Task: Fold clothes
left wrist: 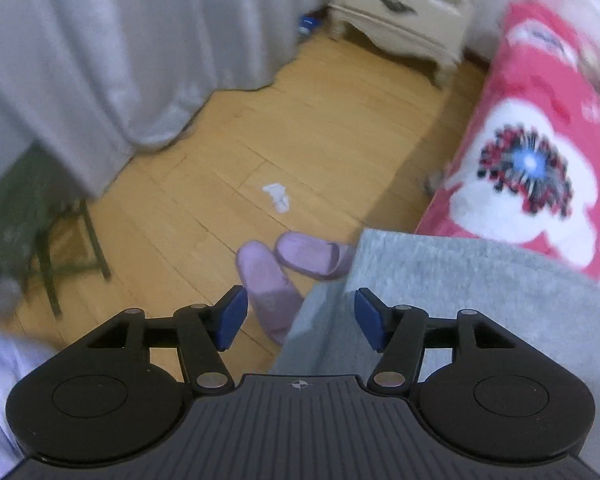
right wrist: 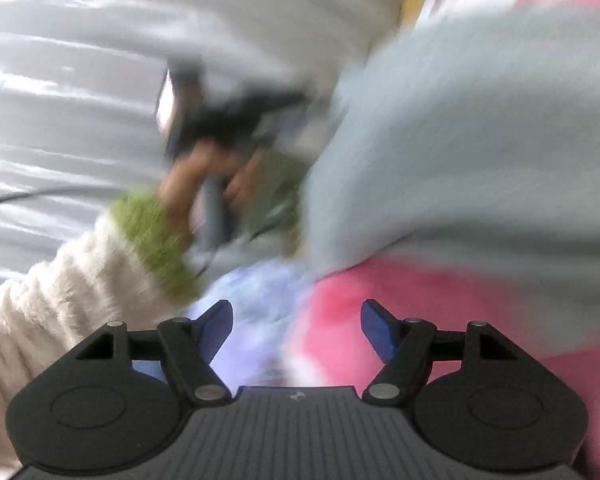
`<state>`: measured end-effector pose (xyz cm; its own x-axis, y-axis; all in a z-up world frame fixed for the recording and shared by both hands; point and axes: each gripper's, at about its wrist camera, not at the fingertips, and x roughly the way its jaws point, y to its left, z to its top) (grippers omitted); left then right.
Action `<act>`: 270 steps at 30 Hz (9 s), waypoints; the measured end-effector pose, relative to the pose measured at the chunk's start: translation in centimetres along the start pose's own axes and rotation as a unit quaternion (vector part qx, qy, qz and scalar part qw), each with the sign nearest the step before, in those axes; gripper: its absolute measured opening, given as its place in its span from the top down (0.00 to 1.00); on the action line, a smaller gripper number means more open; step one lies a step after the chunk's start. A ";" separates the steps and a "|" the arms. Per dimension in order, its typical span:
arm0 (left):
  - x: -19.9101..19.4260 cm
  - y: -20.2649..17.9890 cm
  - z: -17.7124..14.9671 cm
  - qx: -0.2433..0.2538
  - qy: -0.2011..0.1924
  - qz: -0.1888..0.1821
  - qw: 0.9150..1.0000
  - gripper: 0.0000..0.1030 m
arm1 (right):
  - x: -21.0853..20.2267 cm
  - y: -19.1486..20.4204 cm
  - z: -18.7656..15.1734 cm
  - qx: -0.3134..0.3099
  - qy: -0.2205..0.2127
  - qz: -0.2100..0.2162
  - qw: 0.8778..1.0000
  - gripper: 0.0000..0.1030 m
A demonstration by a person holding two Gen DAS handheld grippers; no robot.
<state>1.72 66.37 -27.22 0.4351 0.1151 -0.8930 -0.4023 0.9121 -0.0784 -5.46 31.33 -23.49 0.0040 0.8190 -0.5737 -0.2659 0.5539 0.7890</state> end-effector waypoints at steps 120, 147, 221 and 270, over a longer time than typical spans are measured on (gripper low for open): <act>-1.1 -25.1 -22.2 0.015 0.127 -0.342 0.931 0.40 | -12.2 -9.6 10.2 -0.442 0.008 -0.338 0.831 1.00; -0.6 -24.3 -22.3 -0.009 0.126 -0.349 0.928 0.35 | -11.1 -11.4 11.1 -0.498 0.060 -0.312 0.807 0.96; -5.2 -26.0 -19.0 0.197 -0.033 -0.214 0.956 0.57 | -39.0 -16.0 -9.3 -0.120 -0.163 -0.424 0.883 0.61; -8.9 -32.2 -22.0 0.490 0.058 -0.335 0.803 0.36 | -38.6 -20.5 -14.1 0.030 -0.288 -0.399 0.870 0.72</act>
<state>-6.94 27.30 -26.46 0.1893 -0.5160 -0.8354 0.7419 0.6325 -0.2226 -13.81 -13.72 -20.60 0.6516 0.1003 -0.7519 0.0940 0.9729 0.2112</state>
